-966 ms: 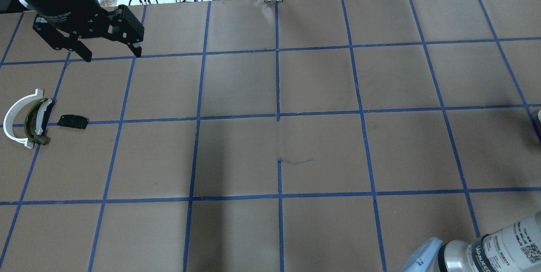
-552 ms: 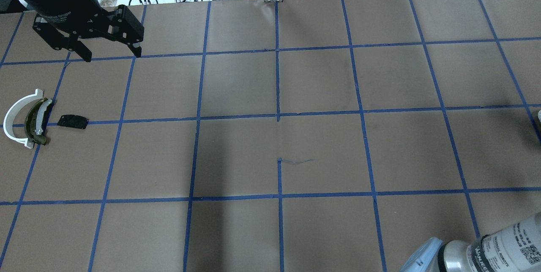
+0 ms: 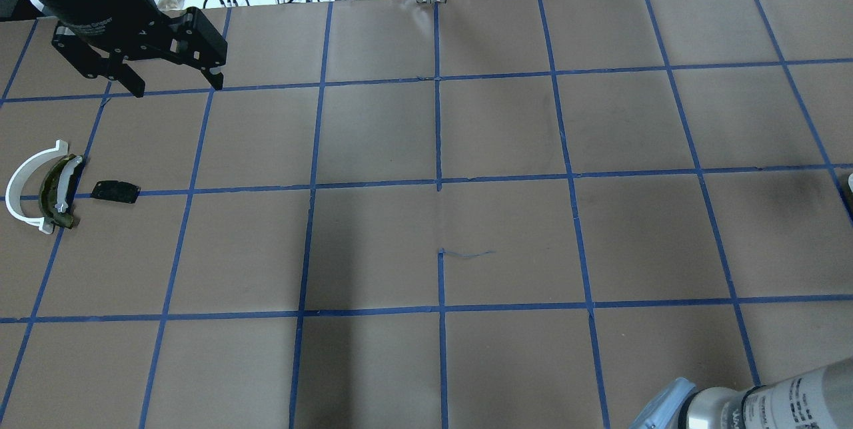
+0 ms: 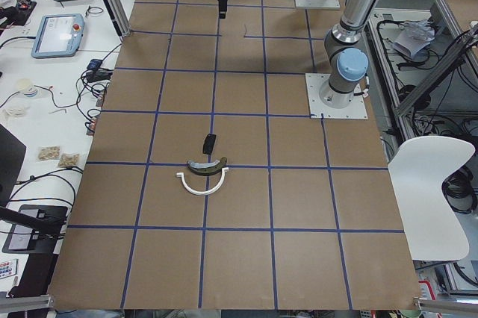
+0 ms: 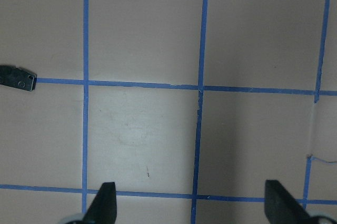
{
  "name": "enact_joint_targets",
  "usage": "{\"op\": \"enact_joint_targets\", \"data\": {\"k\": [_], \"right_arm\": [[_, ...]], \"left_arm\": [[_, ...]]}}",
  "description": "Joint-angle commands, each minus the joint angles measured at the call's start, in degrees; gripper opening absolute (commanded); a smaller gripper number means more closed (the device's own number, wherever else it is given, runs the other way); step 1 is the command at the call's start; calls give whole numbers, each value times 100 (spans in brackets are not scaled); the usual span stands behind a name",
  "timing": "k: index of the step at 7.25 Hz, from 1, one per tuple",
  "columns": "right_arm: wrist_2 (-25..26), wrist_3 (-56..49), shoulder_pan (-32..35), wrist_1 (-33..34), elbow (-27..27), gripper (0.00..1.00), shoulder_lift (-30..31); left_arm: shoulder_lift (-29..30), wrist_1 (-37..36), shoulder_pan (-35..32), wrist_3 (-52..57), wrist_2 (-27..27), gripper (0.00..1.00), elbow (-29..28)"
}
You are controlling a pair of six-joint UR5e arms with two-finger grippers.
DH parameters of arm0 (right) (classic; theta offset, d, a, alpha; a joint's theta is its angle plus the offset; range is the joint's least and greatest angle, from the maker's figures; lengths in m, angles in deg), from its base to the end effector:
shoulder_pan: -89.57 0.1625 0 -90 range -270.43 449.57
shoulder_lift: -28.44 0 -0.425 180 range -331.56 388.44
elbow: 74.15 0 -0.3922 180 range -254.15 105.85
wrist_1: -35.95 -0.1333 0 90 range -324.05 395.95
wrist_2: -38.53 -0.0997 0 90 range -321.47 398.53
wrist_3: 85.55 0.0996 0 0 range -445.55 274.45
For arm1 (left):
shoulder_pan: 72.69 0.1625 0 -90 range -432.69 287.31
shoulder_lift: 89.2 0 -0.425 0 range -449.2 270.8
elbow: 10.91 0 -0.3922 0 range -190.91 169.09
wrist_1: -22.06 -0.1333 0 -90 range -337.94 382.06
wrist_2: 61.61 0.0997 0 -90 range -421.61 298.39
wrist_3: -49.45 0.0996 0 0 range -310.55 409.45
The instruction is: Place bearing gear from tray to pile
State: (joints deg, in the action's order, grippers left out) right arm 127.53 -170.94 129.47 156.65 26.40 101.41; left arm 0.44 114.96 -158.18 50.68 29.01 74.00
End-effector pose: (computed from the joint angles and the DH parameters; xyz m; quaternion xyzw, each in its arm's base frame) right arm -0.3561 -0.4738 0.2933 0.3032 -0.9525 0.0184 0.0219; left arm -0.0931 -0.5007 0.5297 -0.0287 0.9993 -0.0220 0.0065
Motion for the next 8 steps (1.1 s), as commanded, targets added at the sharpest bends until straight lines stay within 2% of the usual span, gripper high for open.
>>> {"op": "enact_joint_targets", "data": {"k": [1,3,6,8], "right_arm": [[-84,799,971,-510,26,13,637],[-311,2545,2445,-750,18,13,780],[-366,6076,4722,-374,9,13,596],[-322,7880,5657,48,18,13,168]], "left_arm": [[0,0,-3,0,0,100,0],[0,0,-3,0,0,100,0],[9,0,-3,9,0,100,0],[9,0,6,9,0,100,0]]}}
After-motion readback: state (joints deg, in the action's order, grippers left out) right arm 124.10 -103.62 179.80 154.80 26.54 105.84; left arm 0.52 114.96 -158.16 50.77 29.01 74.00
